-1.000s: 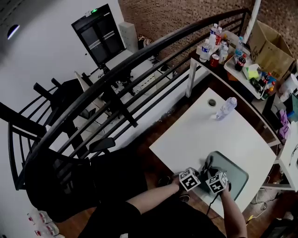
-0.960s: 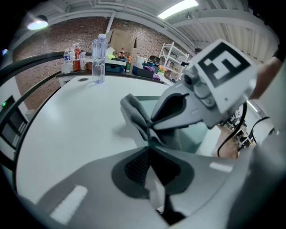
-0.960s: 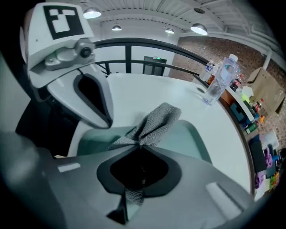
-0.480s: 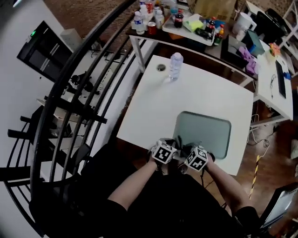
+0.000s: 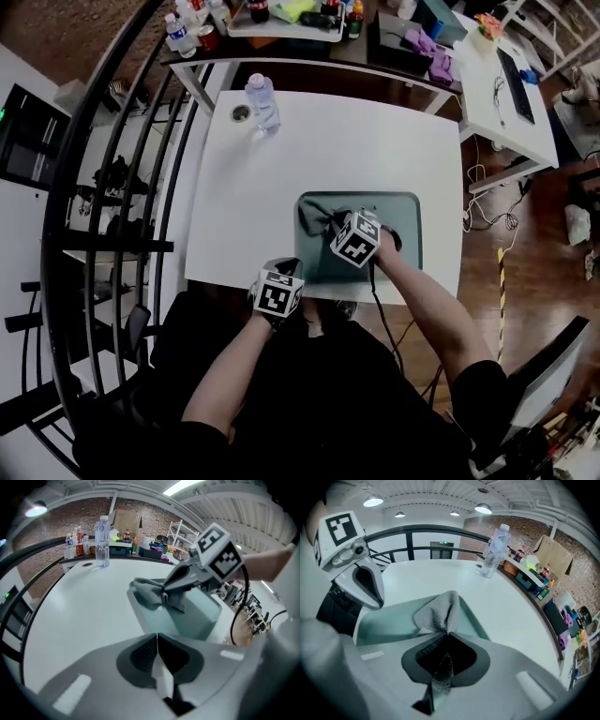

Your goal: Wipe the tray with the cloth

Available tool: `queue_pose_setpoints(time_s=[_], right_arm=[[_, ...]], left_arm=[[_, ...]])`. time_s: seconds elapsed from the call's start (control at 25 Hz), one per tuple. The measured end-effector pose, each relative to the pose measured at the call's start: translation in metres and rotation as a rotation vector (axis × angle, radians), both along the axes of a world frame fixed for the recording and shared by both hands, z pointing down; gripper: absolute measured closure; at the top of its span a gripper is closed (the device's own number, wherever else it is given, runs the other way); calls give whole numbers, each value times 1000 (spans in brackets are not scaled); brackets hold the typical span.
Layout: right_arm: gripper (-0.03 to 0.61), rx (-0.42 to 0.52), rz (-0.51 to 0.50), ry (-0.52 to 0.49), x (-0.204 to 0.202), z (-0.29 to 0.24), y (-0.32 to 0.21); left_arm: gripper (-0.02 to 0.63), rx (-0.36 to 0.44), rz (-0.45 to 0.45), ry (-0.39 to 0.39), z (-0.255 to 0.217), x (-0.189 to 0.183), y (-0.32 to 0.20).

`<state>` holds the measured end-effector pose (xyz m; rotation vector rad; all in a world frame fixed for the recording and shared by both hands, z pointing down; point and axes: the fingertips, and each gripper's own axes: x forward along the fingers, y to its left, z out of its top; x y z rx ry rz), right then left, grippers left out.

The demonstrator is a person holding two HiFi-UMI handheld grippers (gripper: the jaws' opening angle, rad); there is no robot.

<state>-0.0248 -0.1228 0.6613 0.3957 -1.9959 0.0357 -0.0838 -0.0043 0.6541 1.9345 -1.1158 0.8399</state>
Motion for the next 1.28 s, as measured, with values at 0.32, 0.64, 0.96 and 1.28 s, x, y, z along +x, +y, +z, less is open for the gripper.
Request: queue_pose_setpoints(time_s=[0.32,0.64,0.96,1.28], right_arm=[[558,40,34,47,13,5,-44],[558,-25,-81,16,12,7,38],[558,-60,-107,-10,12,11,88],[558,-110,-126,-35,28,11,139]], left_arm=[[586,-7,12,0,4,0,2],[588,-6,14,7,5,-3,4],[588,6,27,-19,9,-14,-2],[584,4,28,-34,8,-9,-1]])
